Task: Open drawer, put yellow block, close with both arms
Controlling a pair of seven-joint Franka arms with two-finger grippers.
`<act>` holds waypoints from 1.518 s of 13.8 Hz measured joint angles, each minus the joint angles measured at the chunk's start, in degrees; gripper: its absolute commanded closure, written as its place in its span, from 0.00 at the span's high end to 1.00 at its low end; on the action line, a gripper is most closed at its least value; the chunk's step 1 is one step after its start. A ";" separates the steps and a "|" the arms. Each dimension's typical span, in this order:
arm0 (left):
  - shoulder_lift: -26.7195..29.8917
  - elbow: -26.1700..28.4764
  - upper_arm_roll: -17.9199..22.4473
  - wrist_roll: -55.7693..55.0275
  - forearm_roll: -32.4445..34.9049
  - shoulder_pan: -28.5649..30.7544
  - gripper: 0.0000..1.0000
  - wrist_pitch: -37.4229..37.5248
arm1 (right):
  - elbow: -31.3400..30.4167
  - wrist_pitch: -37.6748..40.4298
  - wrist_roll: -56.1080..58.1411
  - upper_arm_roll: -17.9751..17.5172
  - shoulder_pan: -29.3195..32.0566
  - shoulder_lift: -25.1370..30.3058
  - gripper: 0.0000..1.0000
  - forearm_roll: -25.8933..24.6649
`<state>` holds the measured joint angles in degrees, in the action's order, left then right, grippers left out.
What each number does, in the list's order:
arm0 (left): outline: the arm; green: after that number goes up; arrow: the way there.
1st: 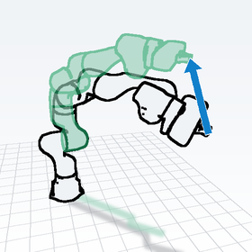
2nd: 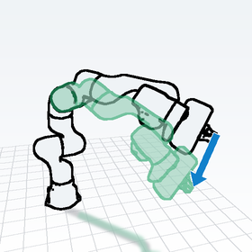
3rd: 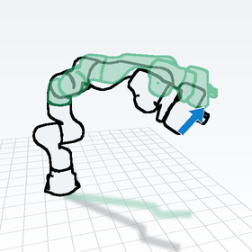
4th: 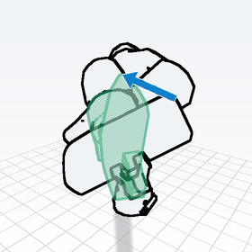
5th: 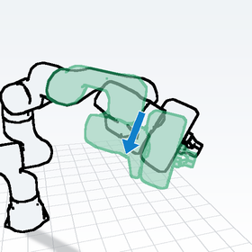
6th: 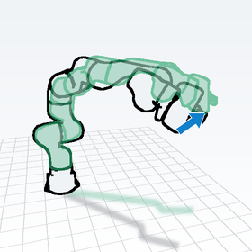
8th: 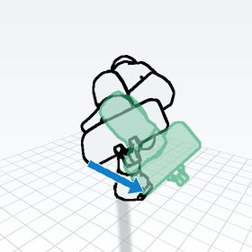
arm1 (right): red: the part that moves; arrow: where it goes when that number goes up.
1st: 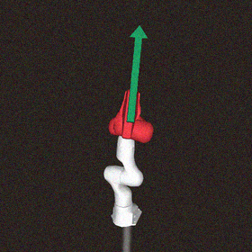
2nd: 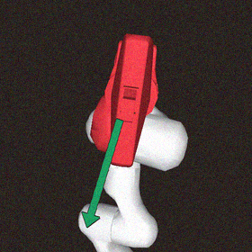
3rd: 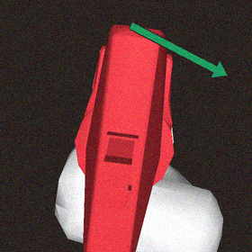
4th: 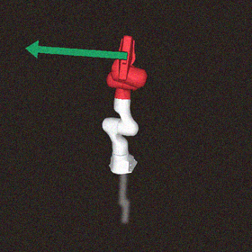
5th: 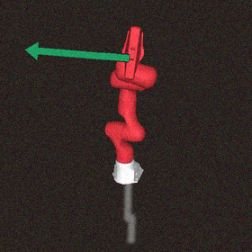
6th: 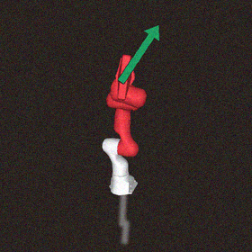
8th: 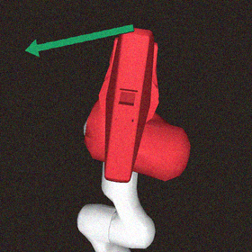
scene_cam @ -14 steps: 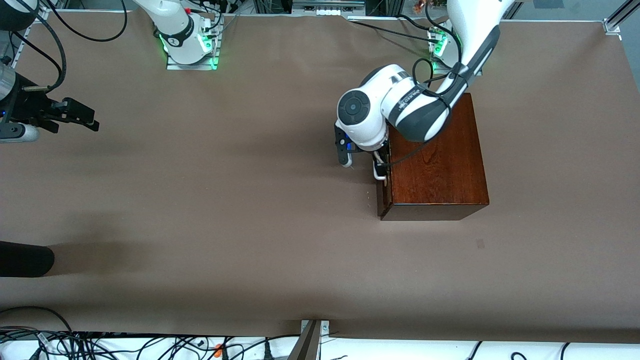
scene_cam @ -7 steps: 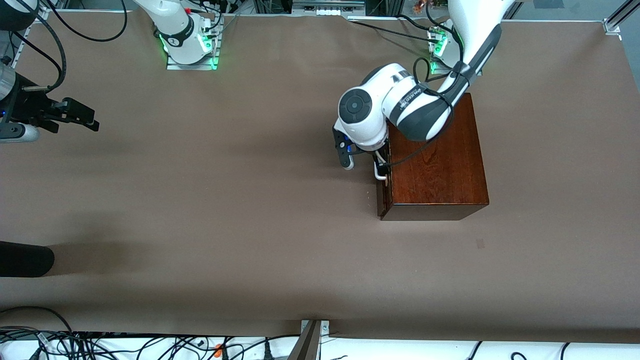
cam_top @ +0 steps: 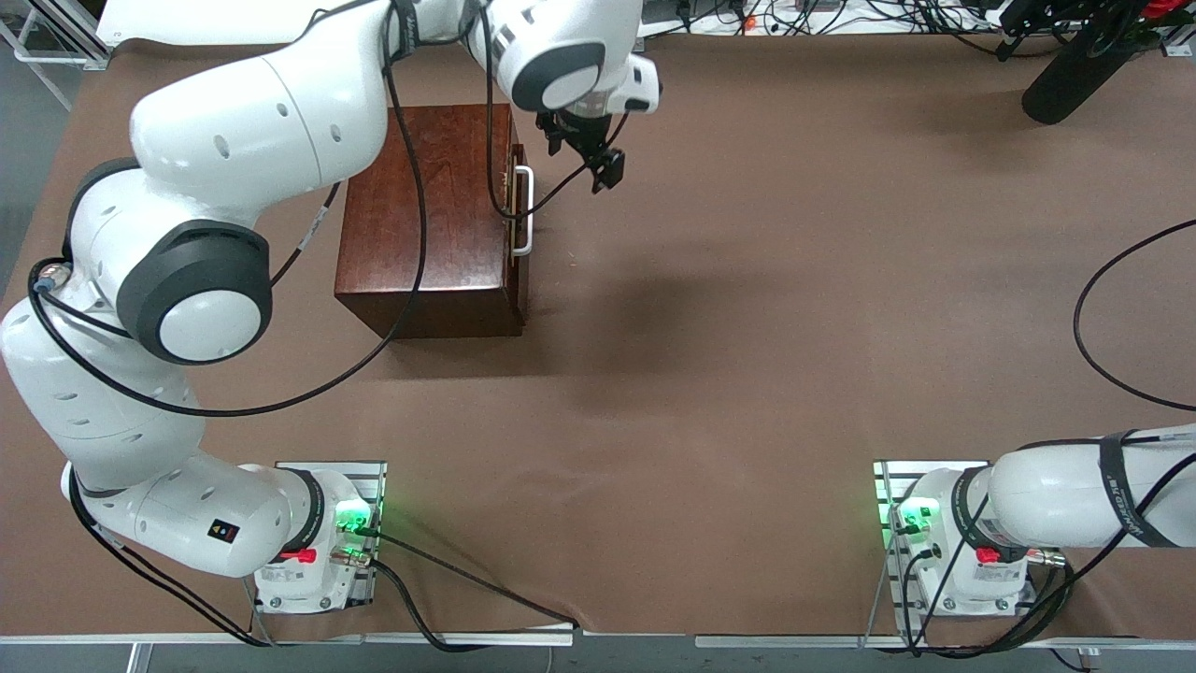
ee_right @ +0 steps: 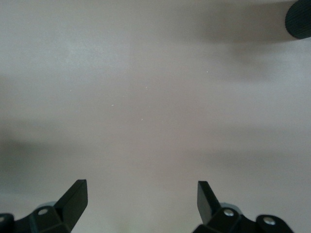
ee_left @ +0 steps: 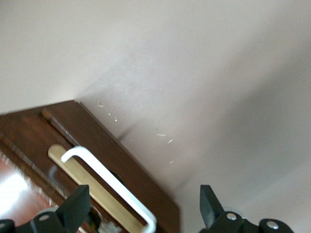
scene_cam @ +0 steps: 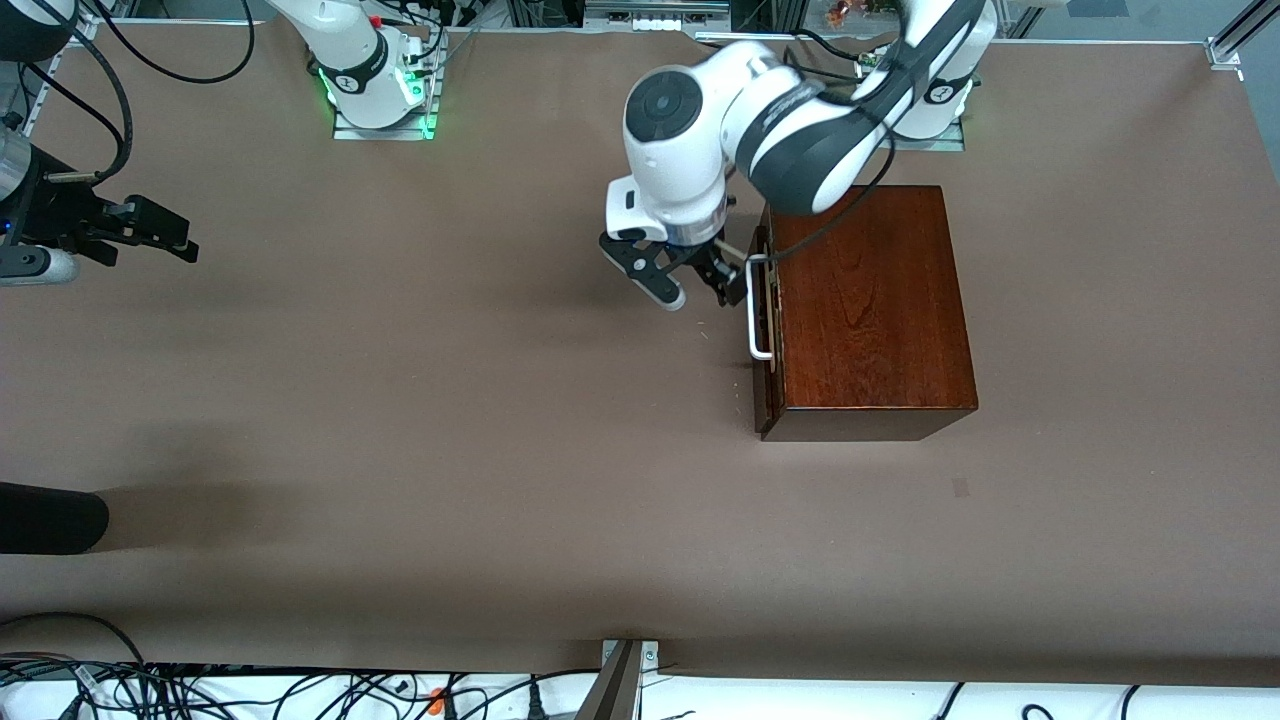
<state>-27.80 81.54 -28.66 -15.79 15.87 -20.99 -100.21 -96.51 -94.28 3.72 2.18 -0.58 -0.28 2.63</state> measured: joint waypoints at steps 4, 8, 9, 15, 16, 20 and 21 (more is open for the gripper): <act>2.81 -8.94 0.71 -15.25 -5.03 3.42 1.00 10.03 | 0.02 0.01 0.00 0.00 0.00 0.00 1.00 0.00; 4.09 -16.02 1.64 -20.55 -5.28 10.90 1.00 18.74 | 0.02 0.02 0.00 0.00 0.00 0.00 1.00 0.00; 4.71 -16.66 3.28 -21.16 -5.57 12.03 1.00 19.31 | 0.02 0.02 0.00 0.00 0.00 0.00 1.00 0.00; 12.48 -12.09 23.08 -20.49 -17.23 12.61 1.00 21.88 | 0.04 0.02 0.00 0.00 0.00 0.00 1.00 0.00; 13.66 -10.28 24.85 -17.69 -17.43 12.87 1.00 21.31 | 0.04 0.02 0.00 0.00 0.00 0.00 1.00 0.00; 20.98 2.16 30.57 -1.54 -17.53 12.96 1.00 13.33 | 0.05 0.03 0.00 0.00 0.00 0.00 1.00 0.00; 23.25 5.50 31.41 2.13 -17.55 12.97 1.00 11.41 | 0.05 0.03 0.00 0.00 0.00 0.00 1.00 0.00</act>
<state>-4.55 87.04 2.74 -13.66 -1.68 -8.02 -88.79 -96.47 -94.24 3.72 2.18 -0.58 -0.28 2.63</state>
